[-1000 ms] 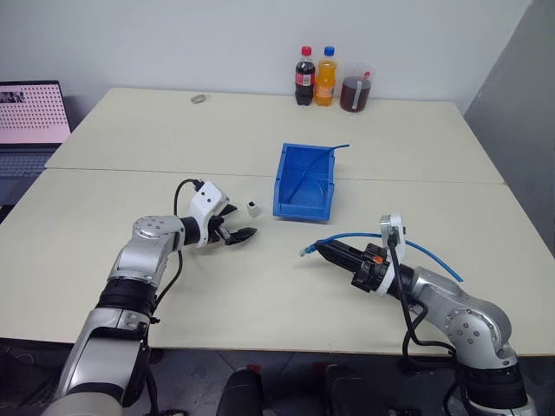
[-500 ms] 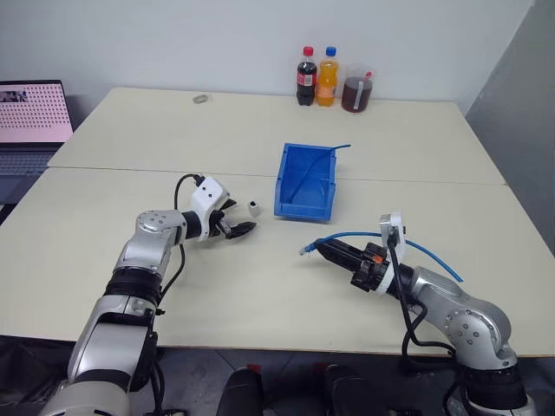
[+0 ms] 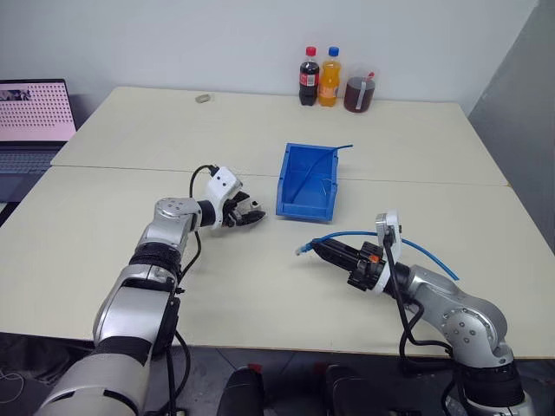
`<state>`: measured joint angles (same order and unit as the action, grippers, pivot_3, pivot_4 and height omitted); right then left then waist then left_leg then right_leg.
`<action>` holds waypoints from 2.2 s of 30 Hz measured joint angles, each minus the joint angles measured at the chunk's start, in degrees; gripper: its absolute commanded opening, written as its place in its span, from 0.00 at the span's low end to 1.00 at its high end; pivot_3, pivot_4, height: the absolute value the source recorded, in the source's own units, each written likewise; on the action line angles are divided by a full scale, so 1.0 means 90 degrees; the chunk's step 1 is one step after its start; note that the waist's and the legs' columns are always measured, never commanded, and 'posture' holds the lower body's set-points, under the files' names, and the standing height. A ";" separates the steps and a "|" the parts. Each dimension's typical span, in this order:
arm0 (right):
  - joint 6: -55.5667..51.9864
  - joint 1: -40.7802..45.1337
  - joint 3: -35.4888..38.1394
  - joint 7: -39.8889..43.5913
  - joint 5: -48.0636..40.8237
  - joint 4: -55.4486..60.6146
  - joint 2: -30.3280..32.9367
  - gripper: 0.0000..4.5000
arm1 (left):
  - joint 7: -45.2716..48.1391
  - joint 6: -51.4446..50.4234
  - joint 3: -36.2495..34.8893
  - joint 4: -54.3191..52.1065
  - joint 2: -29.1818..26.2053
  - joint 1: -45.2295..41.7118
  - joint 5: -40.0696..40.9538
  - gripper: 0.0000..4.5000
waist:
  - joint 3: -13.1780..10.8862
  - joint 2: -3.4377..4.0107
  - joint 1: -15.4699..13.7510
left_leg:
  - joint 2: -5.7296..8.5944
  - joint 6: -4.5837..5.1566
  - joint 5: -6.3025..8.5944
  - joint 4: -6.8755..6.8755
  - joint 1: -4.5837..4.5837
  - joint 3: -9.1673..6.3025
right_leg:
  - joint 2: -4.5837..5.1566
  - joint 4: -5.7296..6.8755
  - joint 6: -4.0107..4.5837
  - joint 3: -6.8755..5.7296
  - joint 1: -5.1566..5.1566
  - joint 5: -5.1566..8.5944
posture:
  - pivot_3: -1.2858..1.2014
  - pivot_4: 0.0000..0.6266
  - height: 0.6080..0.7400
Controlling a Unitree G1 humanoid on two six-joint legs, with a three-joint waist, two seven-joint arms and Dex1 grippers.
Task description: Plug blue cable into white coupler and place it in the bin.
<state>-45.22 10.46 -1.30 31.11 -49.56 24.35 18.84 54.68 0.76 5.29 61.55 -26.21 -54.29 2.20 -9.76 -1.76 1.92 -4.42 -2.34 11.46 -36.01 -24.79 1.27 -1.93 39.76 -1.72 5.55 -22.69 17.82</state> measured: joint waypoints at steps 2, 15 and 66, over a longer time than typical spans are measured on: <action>0.0001 -0.0016 0.0000 -0.0005 0.0007 0.0000 0.0000 0.00 | -0.0001 0.0090 0.0001 0.0180 0.0046 -0.0039 -0.0058 0.55 | 0.0000 0.0000 0.0000 | 0.0000 0.0000 0.0000 0.0000 0.0000 0.0000 | 0.0000 0.0003 0.0000 0.0000 -0.0001 0.0000 | 0.52 0.24 1.00; 0.0002 -0.0058 -0.0002 -0.0013 0.0123 0.0001 0.0002 0.00 | -0.0171 0.0365 -0.0040 0.0665 0.0176 -0.0252 -0.0250 0.17 | 0.0000 -0.0001 -0.0001 | 0.0002 0.0000 0.0000 -0.0005 0.0001 -0.0003 | 0.0000 0.0015 0.0000 -0.0001 -0.0002 0.0000 | 0.52 0.24 1.00; 0.0727 0.0967 -0.1667 0.0625 0.2195 0.0261 0.1039 0.00 | 0.2500 -0.0514 0.1268 -0.4885 -0.0879 0.2693 0.0349 0.17 | 0.0010 0.0009 0.0000 | -0.0005 0.0000 -0.0003 -0.0020 0.0057 -0.0006 | -0.0005 0.0026 -0.0006 0.0006 0.0045 0.0000 | 0.52 0.24 1.00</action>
<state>-38.67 19.16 -16.31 36.73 -29.81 26.70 28.19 77.18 -3.87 16.71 17.58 -34.12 -30.05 5.34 -9.67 -1.68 1.92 -4.47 -2.34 11.44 -36.19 -24.27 1.22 -1.97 40.00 -1.77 5.60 -22.28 17.82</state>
